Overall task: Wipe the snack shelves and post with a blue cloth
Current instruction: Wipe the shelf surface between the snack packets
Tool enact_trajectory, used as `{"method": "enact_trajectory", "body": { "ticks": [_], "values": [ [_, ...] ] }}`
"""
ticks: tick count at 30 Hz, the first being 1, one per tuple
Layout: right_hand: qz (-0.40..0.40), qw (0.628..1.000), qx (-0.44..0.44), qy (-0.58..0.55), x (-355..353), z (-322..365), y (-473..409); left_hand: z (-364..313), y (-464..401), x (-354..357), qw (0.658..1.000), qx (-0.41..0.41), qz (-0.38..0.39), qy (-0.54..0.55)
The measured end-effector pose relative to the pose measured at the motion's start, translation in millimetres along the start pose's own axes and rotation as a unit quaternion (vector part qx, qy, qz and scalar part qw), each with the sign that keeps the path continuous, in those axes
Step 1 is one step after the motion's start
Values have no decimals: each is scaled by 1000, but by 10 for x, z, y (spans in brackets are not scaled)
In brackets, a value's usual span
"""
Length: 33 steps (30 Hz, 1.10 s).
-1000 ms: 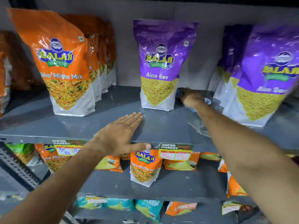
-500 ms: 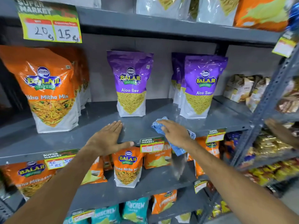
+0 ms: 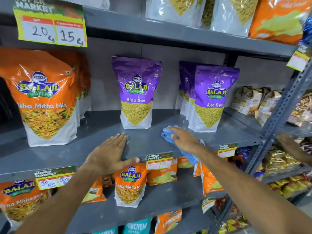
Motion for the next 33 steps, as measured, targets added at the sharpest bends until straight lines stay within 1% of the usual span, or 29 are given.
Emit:
{"method": "enact_trajectory", "body": {
  "ticks": [2,8,10,13,18,23,27,29,33],
  "values": [
    [8,1000,7,0,15,99,-303,14,-12,8,1000,0,-3,-3],
    [3,998,35,52,164,231,-1257,4,10,-14,1000,4,-21,-12],
    [-7,997,60,47,236,184,-1562,-6,20,-21,999,5,-31,-13],
    [2,997,40,61,372,91,-2082,-5,27,-25,999,-1,-43,-8],
    [9,995,55,83,432,-73,-2564,-17,34,-27,999,-4,-26,-19],
    [-4,993,59,104,380,-21,-2427,-21,33,-19,999,-1,-22,-24],
    [-34,990,82,111,295,14,-1961,-24,26,-35,1000,1,-20,-15],
    [-45,991,86,91,225,79,-1601,-36,29,-48,1000,7,-20,-10],
    [-30,995,19,91,127,231,-943,-24,30,-39,1000,5,-14,-10]
  ]
}}
Point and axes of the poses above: each hand's wrist, its own y-axis away from the middle knuckle, its own x-axis out of the palm, z = x × y, the point moved 5 cm from there along -y, towards the middle knuckle, and after that the axes turned 1 degree about -y, right-handed, at the moved point
